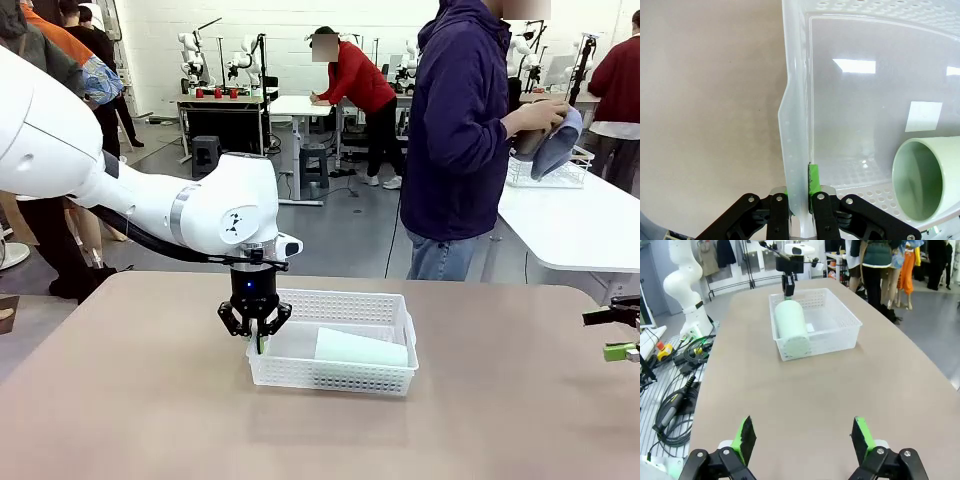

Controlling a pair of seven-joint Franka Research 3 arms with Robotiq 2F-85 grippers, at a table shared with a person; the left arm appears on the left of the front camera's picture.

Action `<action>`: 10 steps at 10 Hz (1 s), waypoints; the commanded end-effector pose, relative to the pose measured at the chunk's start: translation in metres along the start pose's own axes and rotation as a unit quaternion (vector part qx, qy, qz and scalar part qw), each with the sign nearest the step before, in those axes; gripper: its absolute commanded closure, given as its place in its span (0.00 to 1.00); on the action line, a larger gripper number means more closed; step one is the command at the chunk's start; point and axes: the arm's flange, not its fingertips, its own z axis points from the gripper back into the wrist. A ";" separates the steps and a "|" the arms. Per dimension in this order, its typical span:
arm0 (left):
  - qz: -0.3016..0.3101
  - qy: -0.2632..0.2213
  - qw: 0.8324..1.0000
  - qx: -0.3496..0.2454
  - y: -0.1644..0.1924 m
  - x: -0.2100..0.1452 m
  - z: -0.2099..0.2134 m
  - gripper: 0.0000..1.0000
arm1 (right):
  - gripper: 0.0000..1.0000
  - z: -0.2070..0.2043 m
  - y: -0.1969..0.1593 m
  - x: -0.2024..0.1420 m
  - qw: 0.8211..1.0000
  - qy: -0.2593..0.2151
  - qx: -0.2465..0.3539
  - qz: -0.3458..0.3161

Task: Clean and organize the cups into the basket.
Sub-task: Pick up the Organizing basket and move it to the center of the table, then pick up the Reusable plastic cup from the right side of the table and place it inside the Organizing basket, then pick up the Reusable plastic cup from the right side of the table and stack it inside the Organizing basket in the center of the table.

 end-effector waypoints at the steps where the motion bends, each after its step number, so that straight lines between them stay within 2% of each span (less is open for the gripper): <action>1: -0.001 -0.002 1.000 0.000 0.001 -0.001 0.001 1.00 | 0.00 -0.003 0.010 0.012 1.000 0.001 -0.004 0.011; 10: -0.001 -0.002 1.000 0.000 0.001 -0.001 0.001 1.00 | 0.00 -0.003 0.010 0.012 1.000 0.001 -0.004 0.011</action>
